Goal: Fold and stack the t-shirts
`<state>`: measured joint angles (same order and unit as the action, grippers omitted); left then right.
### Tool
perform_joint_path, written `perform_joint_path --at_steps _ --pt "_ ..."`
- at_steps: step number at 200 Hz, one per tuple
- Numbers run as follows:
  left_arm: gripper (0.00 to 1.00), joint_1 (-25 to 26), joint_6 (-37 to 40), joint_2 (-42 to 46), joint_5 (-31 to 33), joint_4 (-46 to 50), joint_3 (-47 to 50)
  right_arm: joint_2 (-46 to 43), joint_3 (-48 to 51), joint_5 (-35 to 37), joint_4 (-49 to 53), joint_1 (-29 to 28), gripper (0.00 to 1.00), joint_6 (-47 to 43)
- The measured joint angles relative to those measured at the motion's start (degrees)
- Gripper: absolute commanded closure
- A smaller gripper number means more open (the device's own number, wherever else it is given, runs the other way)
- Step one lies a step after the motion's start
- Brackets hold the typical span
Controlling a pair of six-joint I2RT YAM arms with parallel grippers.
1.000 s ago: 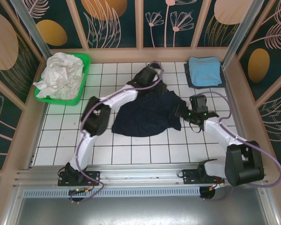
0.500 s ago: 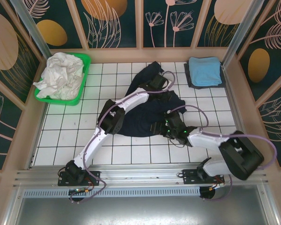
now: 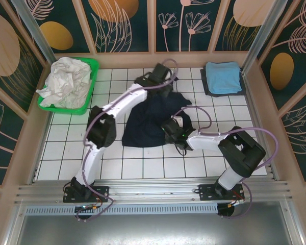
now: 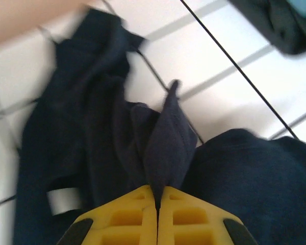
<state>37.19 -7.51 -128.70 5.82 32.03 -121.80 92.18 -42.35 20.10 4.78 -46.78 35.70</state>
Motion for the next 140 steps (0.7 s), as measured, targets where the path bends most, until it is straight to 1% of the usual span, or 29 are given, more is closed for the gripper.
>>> perform_joint_path --at_steps 20,41,54,61,71,81,94,108,126,140 --pt "1.0 -3.4 0.0 9.3 3.2 0.2 3.7 -2.4 -0.7 4.0 5.3 1.6 1.0 -1.5" --pt "1.0 -6.5 0.1 17.0 6.9 0.8 6.5 -10.8 -1.5 5.4 8.0 5.9 1.0 -5.9" --pt "1.0 -7.9 0.6 19.9 9.4 1.0 7.1 -17.6 -3.9 2.9 7.6 11.6 1.0 -9.8" --pt "1.0 -8.5 0.9 20.9 10.5 1.0 7.1 -21.0 -5.9 0.8 6.9 15.8 1.0 -12.1" --pt "1.0 -9.4 1.6 21.5 11.2 1.2 6.5 -24.3 -9.0 -1.7 6.0 21.0 1.0 -14.7" --pt "1.0 -10.1 2.6 21.4 11.6 1.3 4.6 -26.5 -13.0 -3.4 4.8 24.7 1.0 -17.3" --pt "1.0 -11.2 4.6 20.5 13.5 1.6 0.2 -27.6 -18.2 -3.9 3.5 27.3 1.0 -21.1" --pt "1.0 -12.9 6.7 19.3 14.7 0.8 -5.7 -26.9 -24.1 -5.3 2.7 29.9 1.0 -24.9" --pt "1.0 -14.6 9.1 18.2 15.5 -1.2 -13.5 -22.0 -35.2 -8.3 3.3 33.8 1.0 -28.0" --pt "1.0 -14.7 10.4 18.4 15.6 -3.2 -17.1 -18.6 -42.2 -9.6 3.7 35.2 1.0 -29.5"
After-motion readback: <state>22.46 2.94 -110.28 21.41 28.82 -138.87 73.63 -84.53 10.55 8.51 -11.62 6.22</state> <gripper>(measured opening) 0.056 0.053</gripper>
